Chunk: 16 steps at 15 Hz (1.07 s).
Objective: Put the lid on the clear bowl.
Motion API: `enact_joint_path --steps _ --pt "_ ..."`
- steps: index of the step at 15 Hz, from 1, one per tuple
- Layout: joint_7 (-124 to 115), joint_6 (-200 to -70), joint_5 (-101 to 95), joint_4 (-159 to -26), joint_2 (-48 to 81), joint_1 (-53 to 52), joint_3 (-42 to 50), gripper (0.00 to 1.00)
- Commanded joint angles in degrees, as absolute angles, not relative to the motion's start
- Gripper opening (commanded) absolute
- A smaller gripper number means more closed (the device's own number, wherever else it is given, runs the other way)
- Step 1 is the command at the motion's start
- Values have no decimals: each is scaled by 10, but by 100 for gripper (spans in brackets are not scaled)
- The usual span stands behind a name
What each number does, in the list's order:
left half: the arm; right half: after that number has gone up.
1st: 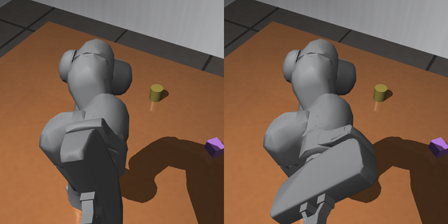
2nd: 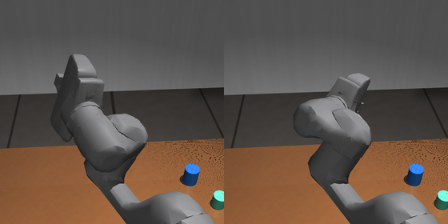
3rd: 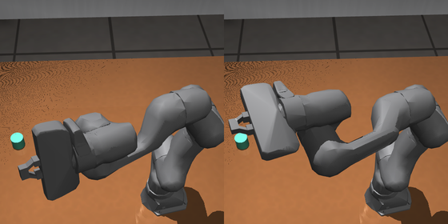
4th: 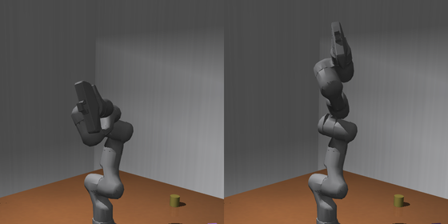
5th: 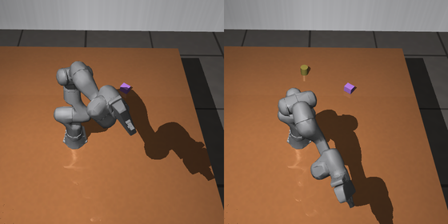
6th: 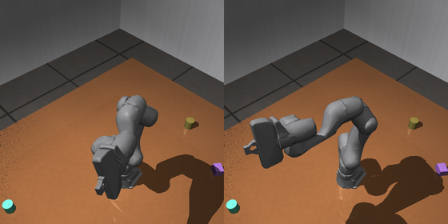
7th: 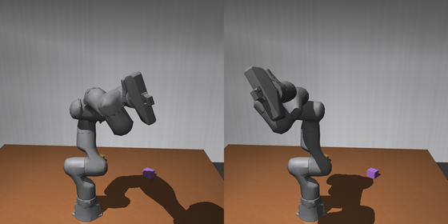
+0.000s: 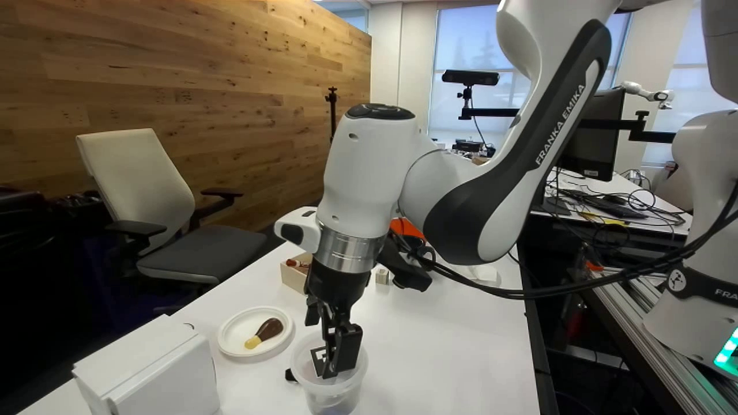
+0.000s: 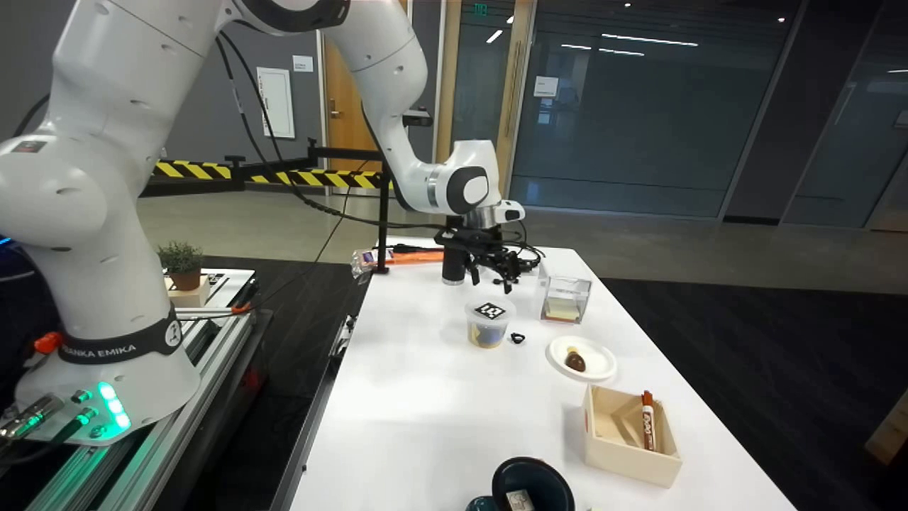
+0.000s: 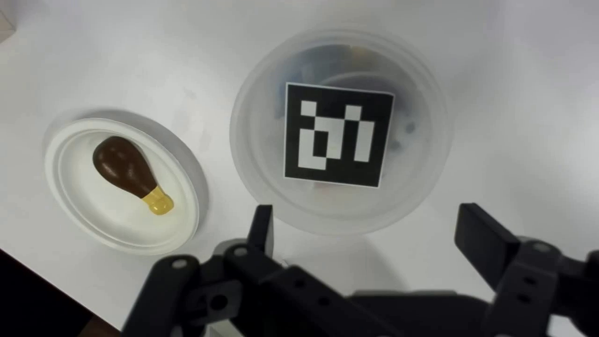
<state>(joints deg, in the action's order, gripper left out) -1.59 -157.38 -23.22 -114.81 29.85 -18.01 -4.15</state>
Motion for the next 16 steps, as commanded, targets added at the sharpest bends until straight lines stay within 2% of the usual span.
enact_joint_path --steps 1,11,16 --pt "-9 -1574 -215 -1127 318 -175 -37 74" --pt "-24 -1579 -220 -1129 319 -178 -19 2" --pt "-32 -1580 -217 -1146 311 -180 -22 0"
